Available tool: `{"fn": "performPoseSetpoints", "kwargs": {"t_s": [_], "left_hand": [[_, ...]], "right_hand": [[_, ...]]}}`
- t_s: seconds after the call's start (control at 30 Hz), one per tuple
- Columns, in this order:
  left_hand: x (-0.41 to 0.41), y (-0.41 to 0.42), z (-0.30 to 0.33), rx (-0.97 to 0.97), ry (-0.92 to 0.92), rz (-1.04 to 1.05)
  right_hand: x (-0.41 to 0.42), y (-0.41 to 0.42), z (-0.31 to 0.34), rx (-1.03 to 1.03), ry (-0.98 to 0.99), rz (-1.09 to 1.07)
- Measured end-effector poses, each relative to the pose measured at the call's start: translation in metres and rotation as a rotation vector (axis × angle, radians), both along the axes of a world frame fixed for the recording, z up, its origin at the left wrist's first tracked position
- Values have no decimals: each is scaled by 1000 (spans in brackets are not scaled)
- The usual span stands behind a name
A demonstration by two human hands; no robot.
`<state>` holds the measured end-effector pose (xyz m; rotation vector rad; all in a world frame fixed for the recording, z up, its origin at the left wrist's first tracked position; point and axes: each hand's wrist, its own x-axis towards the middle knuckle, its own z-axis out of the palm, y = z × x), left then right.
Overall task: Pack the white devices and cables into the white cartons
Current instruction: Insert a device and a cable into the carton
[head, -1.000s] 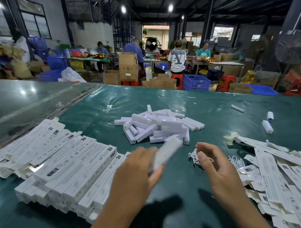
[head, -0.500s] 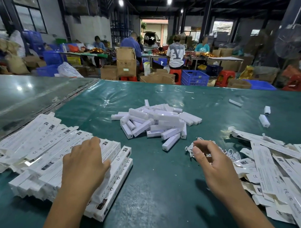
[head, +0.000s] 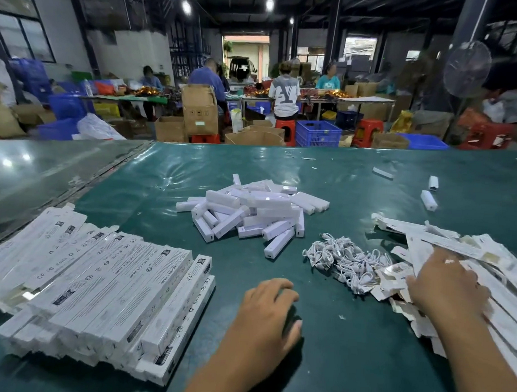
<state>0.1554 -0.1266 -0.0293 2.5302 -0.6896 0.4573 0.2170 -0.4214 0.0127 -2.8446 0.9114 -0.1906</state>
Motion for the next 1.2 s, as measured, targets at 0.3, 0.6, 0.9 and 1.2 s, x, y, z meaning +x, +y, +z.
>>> {"fn": "performPoseSetpoints", "kwargs": {"t_s": [0.3,0.6,0.9,1.2], "left_hand": [[5,17,14,-367,117,108],[0,15,36,-1207,686,27],[-4,19,41,-1112,487,14],[-11,18,45,-869,696,-165]], "right_hand": [[-12,44,25,271,-300,362],[-68,163,-6,786,-426,1227],[-54,151,-5,1029,-571,1045],[-51,143,0,1041,-730,1063]]}}
